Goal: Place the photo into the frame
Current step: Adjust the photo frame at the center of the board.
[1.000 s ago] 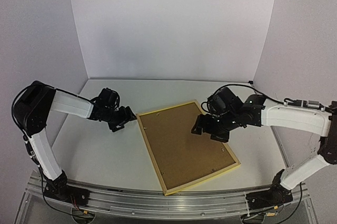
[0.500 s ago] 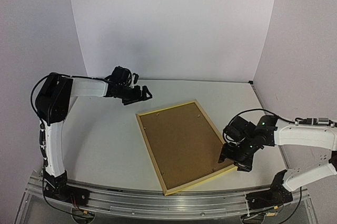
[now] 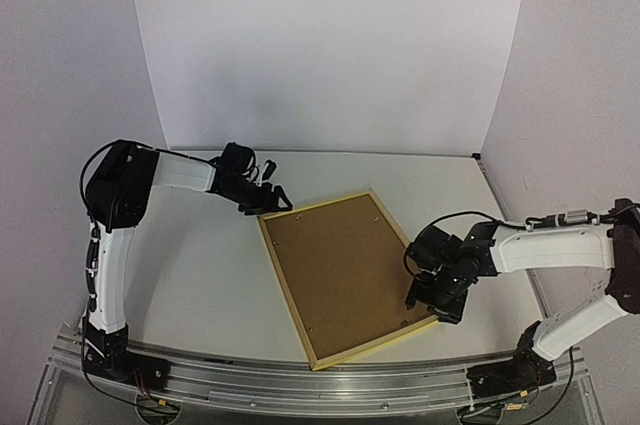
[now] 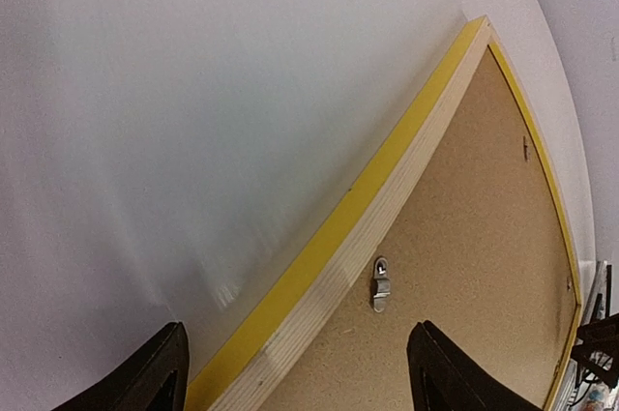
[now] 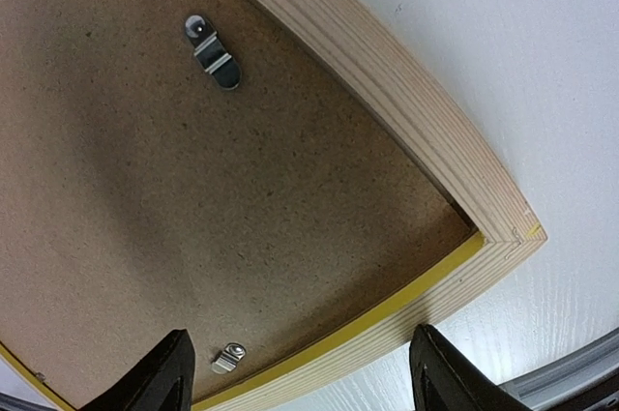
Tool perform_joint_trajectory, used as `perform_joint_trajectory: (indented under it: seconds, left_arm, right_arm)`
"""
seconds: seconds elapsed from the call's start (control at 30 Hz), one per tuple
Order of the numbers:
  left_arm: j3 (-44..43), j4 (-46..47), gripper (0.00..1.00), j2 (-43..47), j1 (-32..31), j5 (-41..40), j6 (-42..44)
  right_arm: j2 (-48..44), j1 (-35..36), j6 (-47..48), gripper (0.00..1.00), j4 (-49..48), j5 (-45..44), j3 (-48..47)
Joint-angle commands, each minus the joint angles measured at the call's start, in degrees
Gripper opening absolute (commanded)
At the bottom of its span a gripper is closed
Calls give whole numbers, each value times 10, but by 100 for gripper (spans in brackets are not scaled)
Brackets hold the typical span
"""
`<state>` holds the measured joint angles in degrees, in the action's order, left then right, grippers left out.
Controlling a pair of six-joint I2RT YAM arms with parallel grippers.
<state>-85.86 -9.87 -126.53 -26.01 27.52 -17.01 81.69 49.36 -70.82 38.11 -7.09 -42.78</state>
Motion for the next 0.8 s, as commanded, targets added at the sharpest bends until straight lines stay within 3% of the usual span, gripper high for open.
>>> perform_joint_trajectory:
  seconds: [0.0, 0.2, 0.43, 0.6, 0.77]
  left_arm:
    - [52, -7, 70, 22, 0, 24, -2]
    - [167, 35, 55, 82, 0, 29, -34]
    - [319, 95, 40, 165, -6, 32, -98]
    - [409, 118, 24, 240, -37, -16, -156]
    - [472, 106, 16, 308, -64, -68, -200]
  right_arm:
    - [12, -9, -30, 73, -43, -12, 13]
    - [36, -33, 24, 68, -83, -46, -5]
    - [144, -81, 122, 63, -139, -41, -92]
    - [234, -127, 198, 56, -159, -16, -171]
    - [306, -150, 280, 51, -181, 5, -259]
